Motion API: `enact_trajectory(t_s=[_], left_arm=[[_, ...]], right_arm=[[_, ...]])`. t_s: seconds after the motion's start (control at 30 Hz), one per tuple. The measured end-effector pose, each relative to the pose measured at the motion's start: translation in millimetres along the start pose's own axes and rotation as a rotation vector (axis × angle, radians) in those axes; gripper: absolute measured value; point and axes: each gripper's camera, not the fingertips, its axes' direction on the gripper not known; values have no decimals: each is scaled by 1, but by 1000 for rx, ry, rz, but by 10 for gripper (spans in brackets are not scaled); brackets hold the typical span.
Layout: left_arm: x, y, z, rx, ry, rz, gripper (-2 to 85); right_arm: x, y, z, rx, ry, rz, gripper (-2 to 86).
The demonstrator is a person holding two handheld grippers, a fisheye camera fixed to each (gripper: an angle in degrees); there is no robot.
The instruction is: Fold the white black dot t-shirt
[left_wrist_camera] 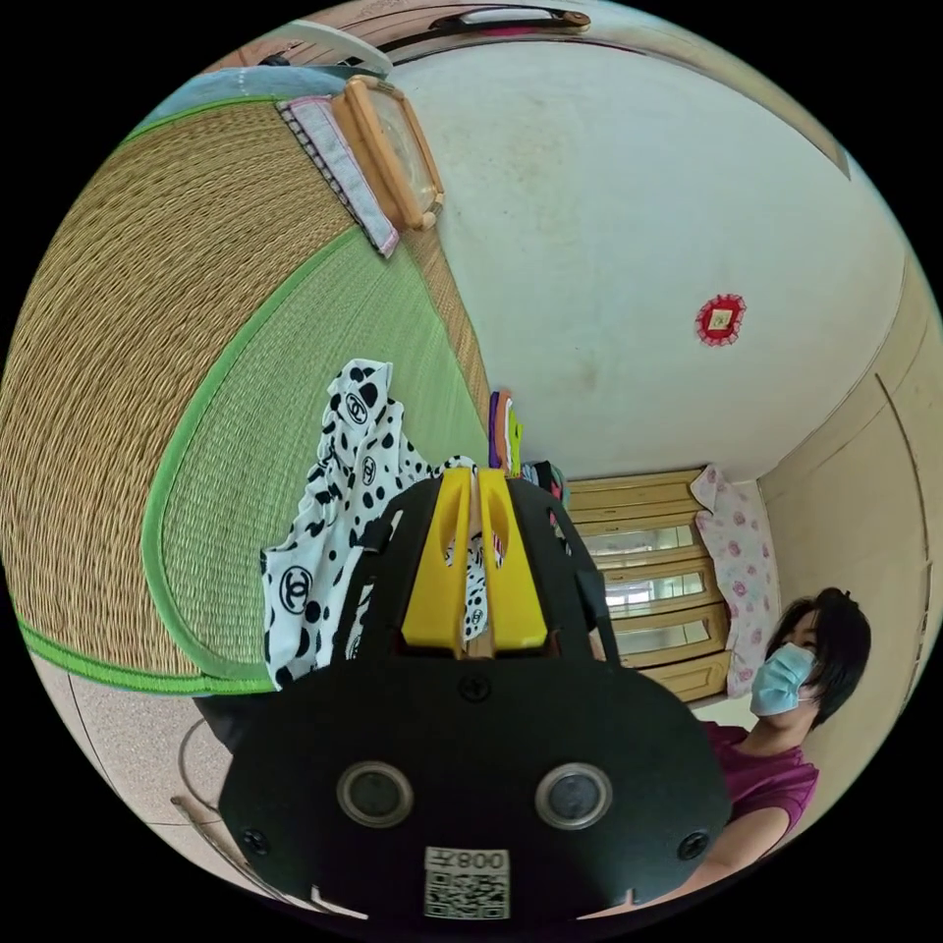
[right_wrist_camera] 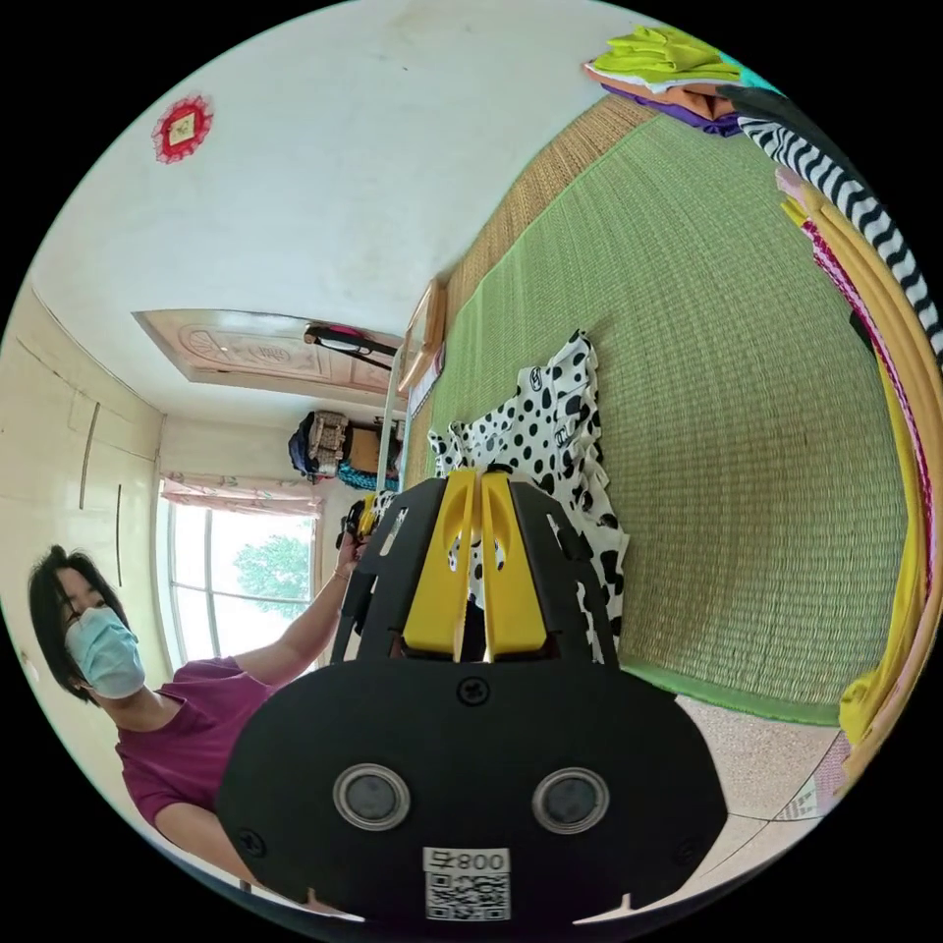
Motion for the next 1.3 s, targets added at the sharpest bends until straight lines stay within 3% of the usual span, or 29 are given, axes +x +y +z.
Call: enact_trajectory(t_s=[0.53, 1.0, 1.3], left_arm=[[-96, -126, 83, 0, -88, -71, 10], [-144, -194, 128, 40, 16, -59, 12], [-179, -230, 156, 29, -81, -124, 38]], right_arm=[[68, -118, 51, -55, 5, 64, 3], [88, -162, 60, -50, -51, 49, 4], [124, -183, 69, -55, -83, 123, 12]])
